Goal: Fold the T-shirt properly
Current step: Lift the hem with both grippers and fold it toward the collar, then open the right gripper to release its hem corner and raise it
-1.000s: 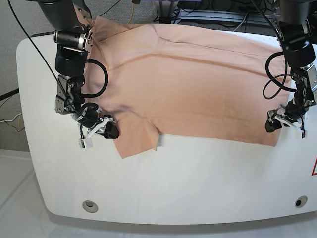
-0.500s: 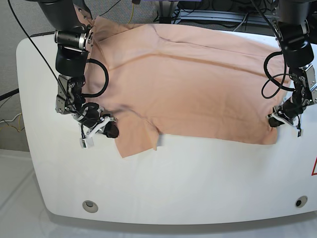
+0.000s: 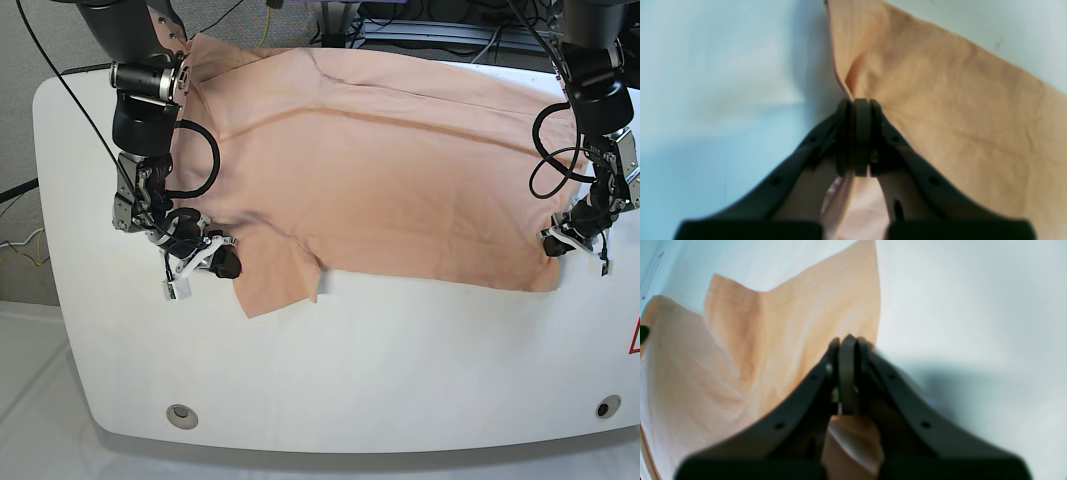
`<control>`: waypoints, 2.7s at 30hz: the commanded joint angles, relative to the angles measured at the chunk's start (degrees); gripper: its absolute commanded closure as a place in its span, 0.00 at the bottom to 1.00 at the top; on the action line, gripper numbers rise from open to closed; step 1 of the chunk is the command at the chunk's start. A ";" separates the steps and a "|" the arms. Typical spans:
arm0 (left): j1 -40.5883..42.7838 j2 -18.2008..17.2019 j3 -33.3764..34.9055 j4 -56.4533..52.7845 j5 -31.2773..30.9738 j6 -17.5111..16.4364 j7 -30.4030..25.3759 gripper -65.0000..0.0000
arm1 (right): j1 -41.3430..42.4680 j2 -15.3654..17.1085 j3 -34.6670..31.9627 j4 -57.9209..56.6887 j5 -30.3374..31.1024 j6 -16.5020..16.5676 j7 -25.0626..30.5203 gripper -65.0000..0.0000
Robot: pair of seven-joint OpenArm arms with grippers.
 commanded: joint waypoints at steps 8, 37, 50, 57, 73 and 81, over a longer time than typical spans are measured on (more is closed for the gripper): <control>-1.42 -1.37 -0.46 1.28 -1.05 -0.82 0.21 0.77 | 2.43 -0.03 -0.30 -0.10 -1.44 -0.53 -1.42 1.00; 10.79 -2.97 -6.00 18.70 -4.19 -1.51 3.14 1.00 | -9.19 -1.64 -1.92 43.78 2.00 -0.53 -21.24 1.00; 11.54 -3.06 -7.68 22.01 -4.00 -1.21 3.22 1.00 | -6.91 -0.30 -1.20 45.17 0.60 -0.53 -20.85 1.00; 14.58 -3.12 -8.30 25.77 -3.47 -0.92 1.80 1.00 | -10.94 2.13 -1.34 52.13 2.90 -0.53 -25.84 1.00; 23.17 -2.83 -15.41 33.64 -4.34 -0.42 5.33 1.00 | -22.09 1.94 -0.47 66.26 3.96 -0.53 -32.26 1.00; 25.19 -2.75 -16.04 34.63 -4.65 -0.31 6.16 1.00 | -26.26 2.00 -0.09 68.95 3.83 -0.53 -31.97 1.00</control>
